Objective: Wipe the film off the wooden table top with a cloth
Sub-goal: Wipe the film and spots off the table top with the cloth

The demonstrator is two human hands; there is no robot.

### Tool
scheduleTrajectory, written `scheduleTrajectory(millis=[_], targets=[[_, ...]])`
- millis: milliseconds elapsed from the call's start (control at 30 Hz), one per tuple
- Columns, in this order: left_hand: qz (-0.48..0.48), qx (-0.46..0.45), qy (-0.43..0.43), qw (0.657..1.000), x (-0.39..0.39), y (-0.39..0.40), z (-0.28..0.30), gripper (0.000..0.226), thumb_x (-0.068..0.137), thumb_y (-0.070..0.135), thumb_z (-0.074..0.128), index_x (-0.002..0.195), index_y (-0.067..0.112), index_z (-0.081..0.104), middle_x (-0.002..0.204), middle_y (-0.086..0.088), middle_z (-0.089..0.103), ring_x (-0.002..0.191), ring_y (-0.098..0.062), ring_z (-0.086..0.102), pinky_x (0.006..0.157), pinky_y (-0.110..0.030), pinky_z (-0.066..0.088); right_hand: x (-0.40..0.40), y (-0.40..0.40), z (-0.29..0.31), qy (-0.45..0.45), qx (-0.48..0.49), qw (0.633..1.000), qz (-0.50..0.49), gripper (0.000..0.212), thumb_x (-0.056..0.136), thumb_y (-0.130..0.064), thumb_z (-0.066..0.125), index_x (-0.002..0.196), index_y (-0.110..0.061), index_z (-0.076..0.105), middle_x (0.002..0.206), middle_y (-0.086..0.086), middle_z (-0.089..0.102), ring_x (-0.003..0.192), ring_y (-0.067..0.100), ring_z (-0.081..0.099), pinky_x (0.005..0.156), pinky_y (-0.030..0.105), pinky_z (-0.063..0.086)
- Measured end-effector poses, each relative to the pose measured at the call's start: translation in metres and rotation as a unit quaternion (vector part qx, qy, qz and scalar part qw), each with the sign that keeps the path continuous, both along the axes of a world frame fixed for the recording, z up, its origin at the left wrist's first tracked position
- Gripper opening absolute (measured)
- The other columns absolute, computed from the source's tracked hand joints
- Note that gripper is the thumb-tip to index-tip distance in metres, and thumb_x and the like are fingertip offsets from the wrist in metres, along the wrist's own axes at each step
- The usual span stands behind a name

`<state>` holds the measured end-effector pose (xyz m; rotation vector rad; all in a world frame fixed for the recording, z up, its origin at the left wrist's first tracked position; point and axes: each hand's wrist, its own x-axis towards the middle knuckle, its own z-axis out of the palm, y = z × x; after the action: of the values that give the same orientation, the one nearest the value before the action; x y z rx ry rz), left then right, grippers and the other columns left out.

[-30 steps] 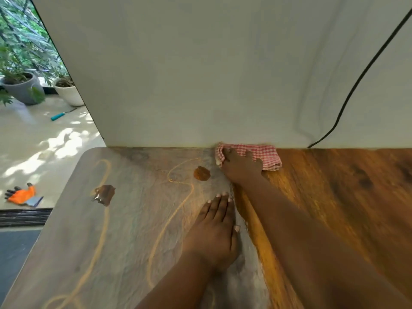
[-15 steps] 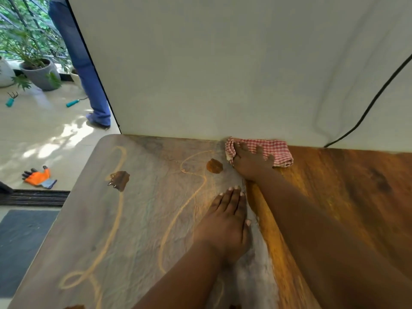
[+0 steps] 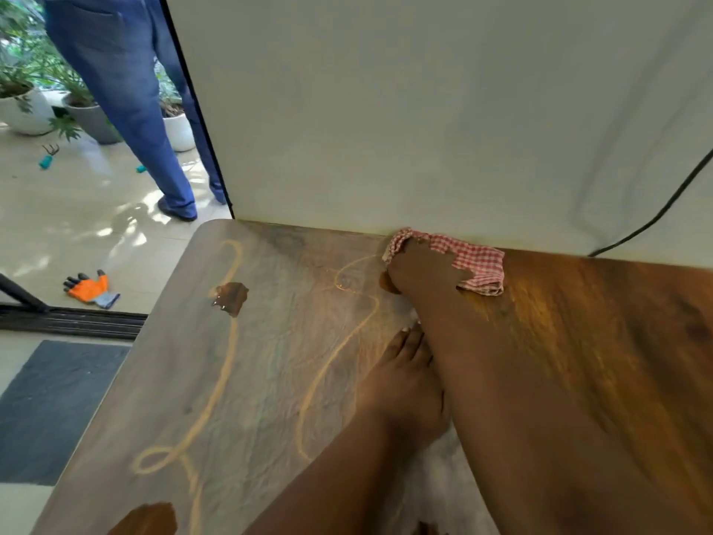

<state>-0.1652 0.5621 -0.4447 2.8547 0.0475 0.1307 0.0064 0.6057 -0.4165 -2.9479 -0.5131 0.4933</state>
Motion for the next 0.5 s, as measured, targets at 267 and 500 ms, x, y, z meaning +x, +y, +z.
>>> scheduleTrajectory(millis=[267,500], targets=[[0.016,-0.044,-0.009,0.999,-0.001,-0.001,0.002,0.064,0.098,0.041,0.015,0.152,0.009,0.002,0.16,-0.01,-0.005,0.146,-0.019,-0.012,0.109,-0.029,-0.023,0.028,-0.052,0.014,-0.012,0.013,0.967,0.253,0.051,0.097,-0.051,0.029,0.147,-0.045,0.021,0.153,-0.002,0.033,0.136,0.032,0.035,0.107,0.053,0.03],[0.021,-0.022,-0.009,1.0,-0.001,-0.001,0.001,0.06,0.1,0.037,0.021,0.152,0.007,0.012,0.16,-0.012,0.005,0.147,-0.022,-0.005,0.113,-0.032,-0.02,0.004,-0.009,0.0,-0.019,-0.07,0.982,0.176,0.061,0.1,-0.049,0.025,0.152,-0.029,0.001,0.16,-0.005,0.0,0.143,0.044,-0.001,0.1,0.077,0.009]])
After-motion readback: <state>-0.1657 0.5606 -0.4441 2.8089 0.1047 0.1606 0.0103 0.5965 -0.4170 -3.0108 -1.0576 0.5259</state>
